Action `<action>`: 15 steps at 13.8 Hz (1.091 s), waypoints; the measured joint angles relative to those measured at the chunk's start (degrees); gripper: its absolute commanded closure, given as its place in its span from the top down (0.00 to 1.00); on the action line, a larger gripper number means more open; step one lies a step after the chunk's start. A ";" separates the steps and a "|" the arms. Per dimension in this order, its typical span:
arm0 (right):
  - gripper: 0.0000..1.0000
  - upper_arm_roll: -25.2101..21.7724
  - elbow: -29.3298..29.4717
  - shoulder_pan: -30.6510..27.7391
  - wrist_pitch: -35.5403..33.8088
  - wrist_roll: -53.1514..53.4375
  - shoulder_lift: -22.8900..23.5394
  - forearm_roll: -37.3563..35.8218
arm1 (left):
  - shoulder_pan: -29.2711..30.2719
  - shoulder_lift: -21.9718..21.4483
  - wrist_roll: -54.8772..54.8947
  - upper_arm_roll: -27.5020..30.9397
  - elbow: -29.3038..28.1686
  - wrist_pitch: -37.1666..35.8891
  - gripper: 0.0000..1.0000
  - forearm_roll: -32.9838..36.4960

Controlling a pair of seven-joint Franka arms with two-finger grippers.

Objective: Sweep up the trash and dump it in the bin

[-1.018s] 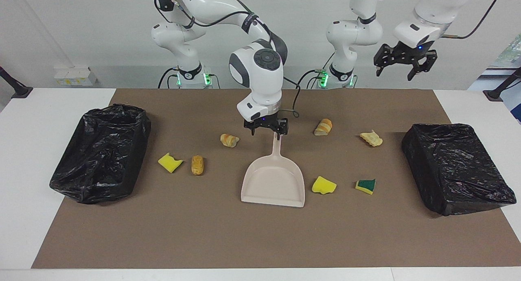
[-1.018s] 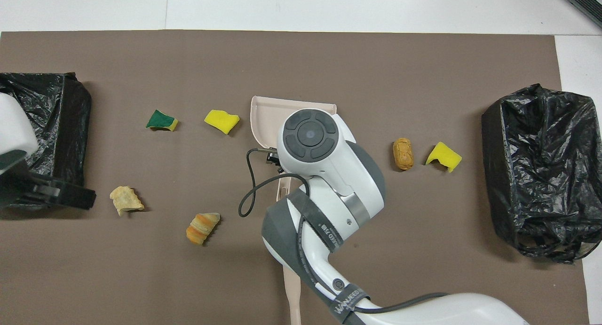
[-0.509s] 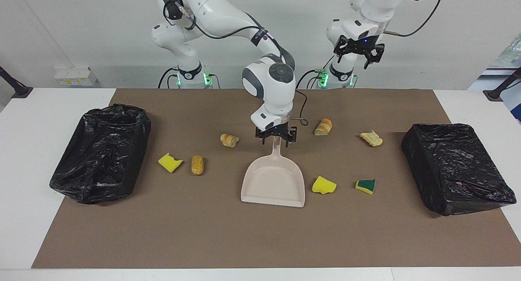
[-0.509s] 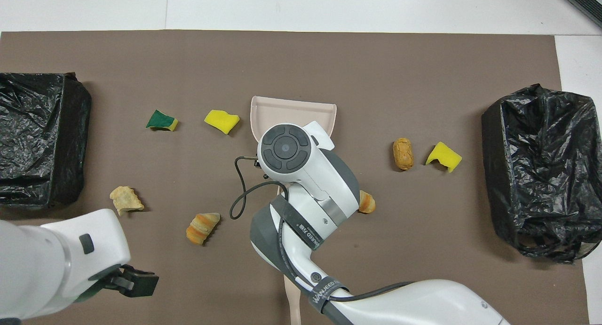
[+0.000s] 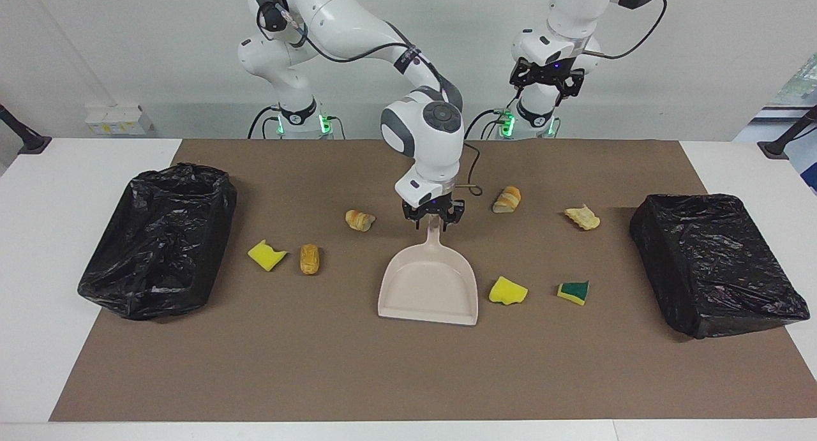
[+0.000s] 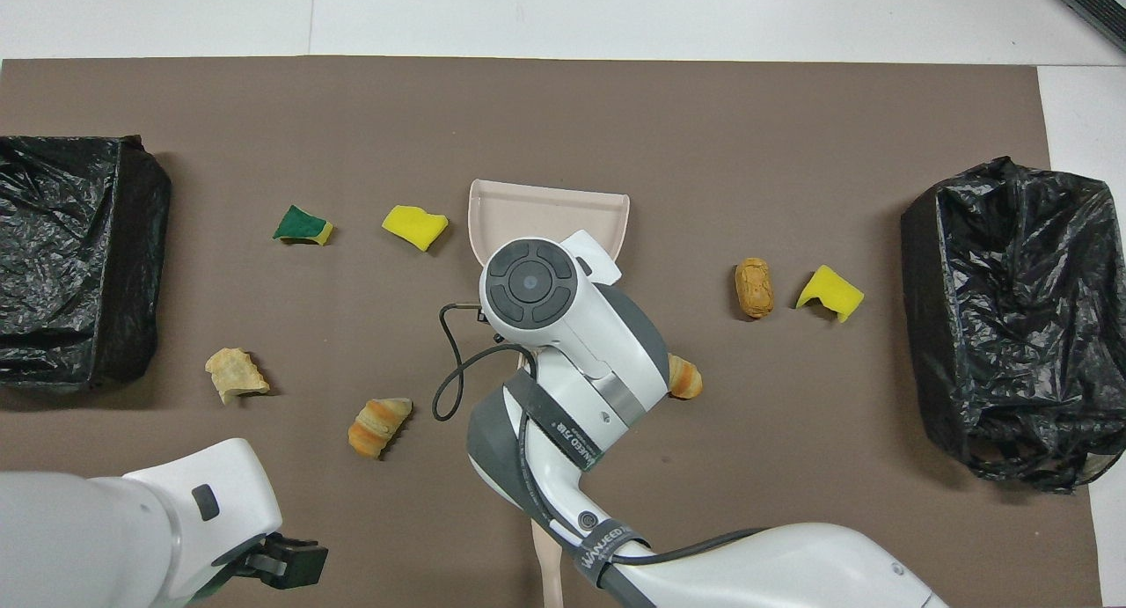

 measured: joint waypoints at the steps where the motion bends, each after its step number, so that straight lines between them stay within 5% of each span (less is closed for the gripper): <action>1: 0.62 0.05 -0.28 0.10 -0.04 -0.87 -0.01 0.00 | -0.05 -0.10 -1.19 -0.47 -0.94 0.79 1.00 -0.57; 2: 0.52 0.19 -0.48 0.25 -0.10 -1.31 -0.04 0.00 | -0.13 -0.13 -1.93 -0.88 -1.72 1.30 1.00 -0.87; 3: 0.16 0.50 -0.69 0.35 -0.13 -1.45 -0.14 0.00 | -0.28 -0.15 -2.70 -1.20 -2.29 1.75 1.00 -0.99; 4: 0.00 0.75 -0.91 0.43 -0.14 -2.31 -0.28 0.00 | -0.58 -0.16 -3.82 -1.32 -2.65 2.10 1.00 -1.02; 11: 0.00 0.75 -1.14 0.30 -0.21 -7.82 -1.03 -0.11 | -3.03 -0.34 -7.39 -1.64 -5.12 6.22 1.00 -1.16; 15: 0.00 0.44 -1.10 -6.03 -1.72 -24.34 -4.79 -0.29 | -5.14 -0.36 -9.63 -1.68 -6.50 8.86 1.00 -3.64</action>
